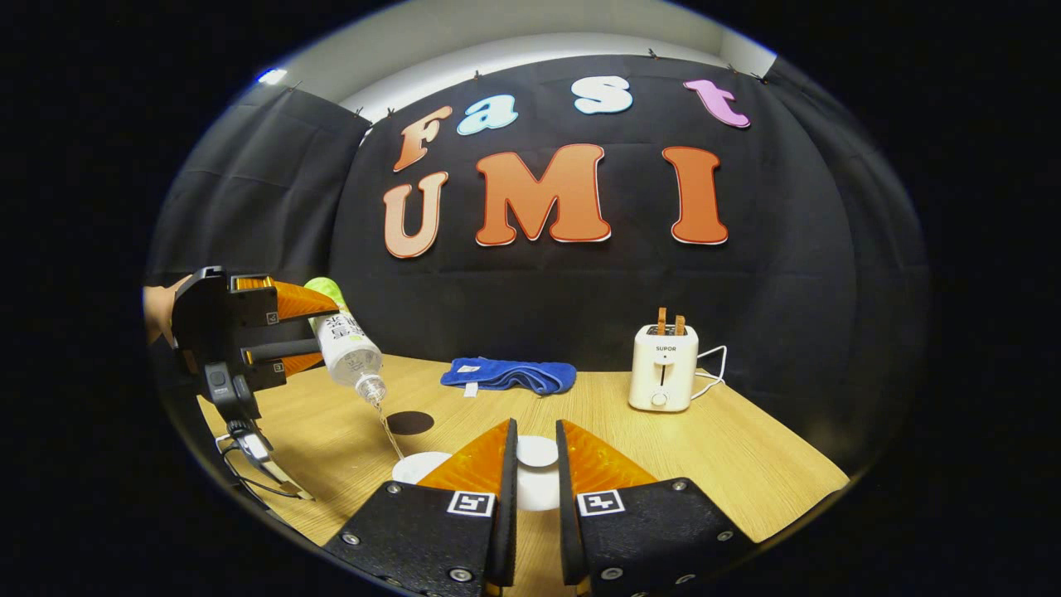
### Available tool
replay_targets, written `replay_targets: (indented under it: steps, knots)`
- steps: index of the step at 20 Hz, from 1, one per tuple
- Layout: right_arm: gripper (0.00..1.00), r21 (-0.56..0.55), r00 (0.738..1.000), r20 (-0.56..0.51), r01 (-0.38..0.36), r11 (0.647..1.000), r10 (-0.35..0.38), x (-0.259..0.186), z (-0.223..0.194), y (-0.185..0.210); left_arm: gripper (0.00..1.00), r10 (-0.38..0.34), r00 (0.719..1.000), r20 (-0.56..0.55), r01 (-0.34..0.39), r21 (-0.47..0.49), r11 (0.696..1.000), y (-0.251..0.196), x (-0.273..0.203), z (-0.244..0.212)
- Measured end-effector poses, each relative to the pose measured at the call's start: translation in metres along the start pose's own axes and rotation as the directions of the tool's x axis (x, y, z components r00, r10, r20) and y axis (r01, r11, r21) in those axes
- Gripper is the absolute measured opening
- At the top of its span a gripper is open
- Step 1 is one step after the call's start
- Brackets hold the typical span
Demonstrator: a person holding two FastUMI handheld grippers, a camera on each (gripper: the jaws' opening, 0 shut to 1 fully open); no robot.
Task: Open the teacup lid with one hand, grasp the water bottle and pour water into the teacup with the other hand; after pouring, place the water bottle on the coaster and then close the teacup lid.
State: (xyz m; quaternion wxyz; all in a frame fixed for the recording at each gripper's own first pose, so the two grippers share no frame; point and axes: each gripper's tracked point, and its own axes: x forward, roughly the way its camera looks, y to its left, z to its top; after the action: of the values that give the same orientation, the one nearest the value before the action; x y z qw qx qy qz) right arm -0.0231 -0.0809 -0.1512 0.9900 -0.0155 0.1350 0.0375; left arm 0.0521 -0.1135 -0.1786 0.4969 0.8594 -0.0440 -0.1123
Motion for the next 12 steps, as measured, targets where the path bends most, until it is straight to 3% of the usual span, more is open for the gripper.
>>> replay_targets:
  steps: [6,10,11,12]
  knots:
    - [0.22,-0.005,1.0,0.013,-0.007,1.0,0.007,-0.0008,0.0059,0.003,0.65,-0.005,1.0,0.024,0.005,0.014,1.0,0.0004,0.0008,0.0038]
    - [0.22,-0.018,1.0,0.01,-0.014,1.0,0.014,-0.0011,0.0046,0.0052,0.6,-0.013,0.999,0.031,0.012,0.023,1.0,0.0009,0.003,0.0041]
    - [0.22,-0.022,1.0,0.011,-0.013,1.0,0.014,-0.0012,0.0056,0.0048,0.65,-0.014,0.999,0.029,0.013,0.027,1.0,0.0007,0.0022,0.004]
    - [0.22,-0.024,1.0,0.013,-0.014,1.0,0.015,-0.0024,0.006,0.0058,0.6,-0.014,0.999,0.037,0.013,0.033,0.999,0.002,0.0029,0.0054]
